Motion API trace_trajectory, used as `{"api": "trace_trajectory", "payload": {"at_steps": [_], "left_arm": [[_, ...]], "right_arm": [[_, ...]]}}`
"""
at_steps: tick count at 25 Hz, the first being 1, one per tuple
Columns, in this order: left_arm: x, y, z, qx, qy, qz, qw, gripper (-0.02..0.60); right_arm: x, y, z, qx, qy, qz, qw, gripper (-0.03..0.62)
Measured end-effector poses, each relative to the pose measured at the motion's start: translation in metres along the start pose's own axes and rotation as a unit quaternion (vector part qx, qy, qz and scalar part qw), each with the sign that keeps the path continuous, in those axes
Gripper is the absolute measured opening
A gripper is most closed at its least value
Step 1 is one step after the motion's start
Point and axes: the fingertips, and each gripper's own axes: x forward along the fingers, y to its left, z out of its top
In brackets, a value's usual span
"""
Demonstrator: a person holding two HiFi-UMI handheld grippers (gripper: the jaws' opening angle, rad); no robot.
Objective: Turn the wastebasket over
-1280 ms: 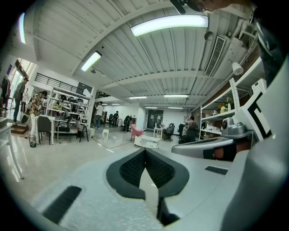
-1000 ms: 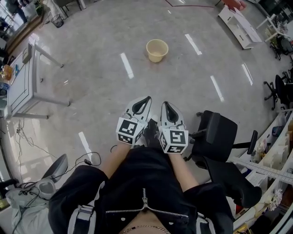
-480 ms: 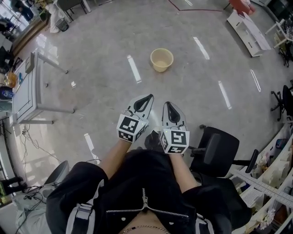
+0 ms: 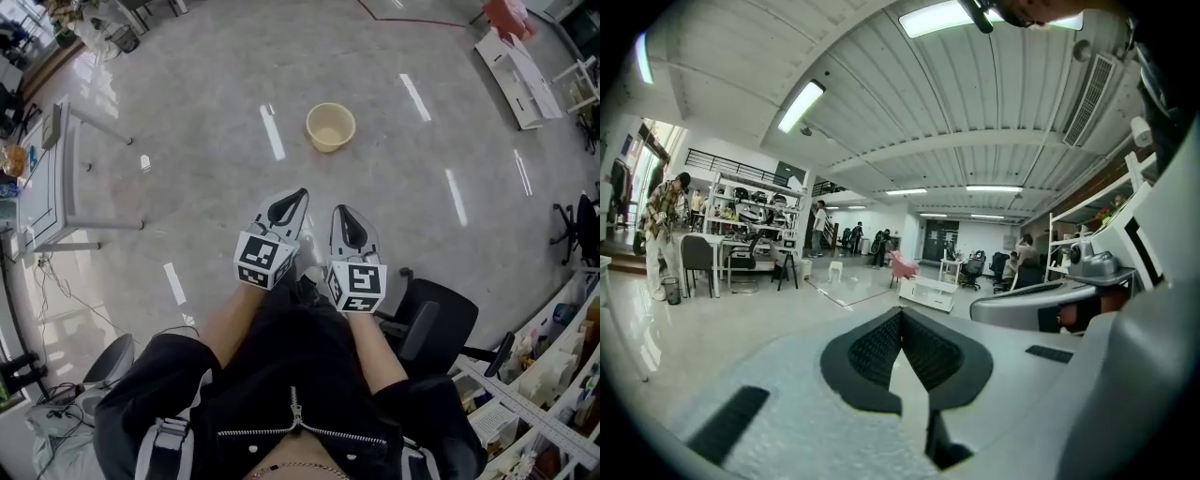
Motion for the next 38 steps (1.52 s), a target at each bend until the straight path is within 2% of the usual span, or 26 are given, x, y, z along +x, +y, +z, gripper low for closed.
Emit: {"api": "trace_trajectory", "payload": {"at_steps": [6,15,20,23,28,31,34,38], "left_arm": [[0.065,0.062,0.001,-0.017,0.006,0.010,0.9998,0.006],[0.202,0.170,0.015,-0.013,0.027,-0.006,0.9995,0.006],[0.266,0.213,0.020,0.001,0.042,-0.011,0.9991,0.006],[0.296,0.237,0.012,0.002,0.039,-0.015,0.9991,0.006],[0.340,0.265,-0.058,0.011,0.042,-0.018,0.9989,0.006],[0.367,0.272,-0.111,0.007,0.039,-0.021,0.9990,0.006],[0.397,0.287,-0.166,0.022,0.035,-0.020,0.9989,0.006],[0.418,0.313,-0.248,0.030,0.035,-0.002,0.9989,0.006]], "right_arm": [[0.080,-0.022,0.014,-0.009,0.016,0.005,1.000,0.011],[0.236,-0.090,0.043,0.002,0.045,-0.025,0.999,0.011],[0.296,-0.138,0.058,0.012,0.042,-0.046,0.998,0.011],[0.333,-0.154,0.050,0.001,0.044,-0.047,0.998,0.011],[0.390,-0.168,-0.025,-0.033,0.065,-0.018,0.997,0.011],[0.416,-0.188,-0.084,-0.050,0.079,-0.005,0.996,0.011],[0.450,-0.212,-0.144,-0.061,0.082,0.004,0.995,0.011],[0.494,-0.231,-0.234,-0.065,0.086,0.023,0.994,0.012]]}}
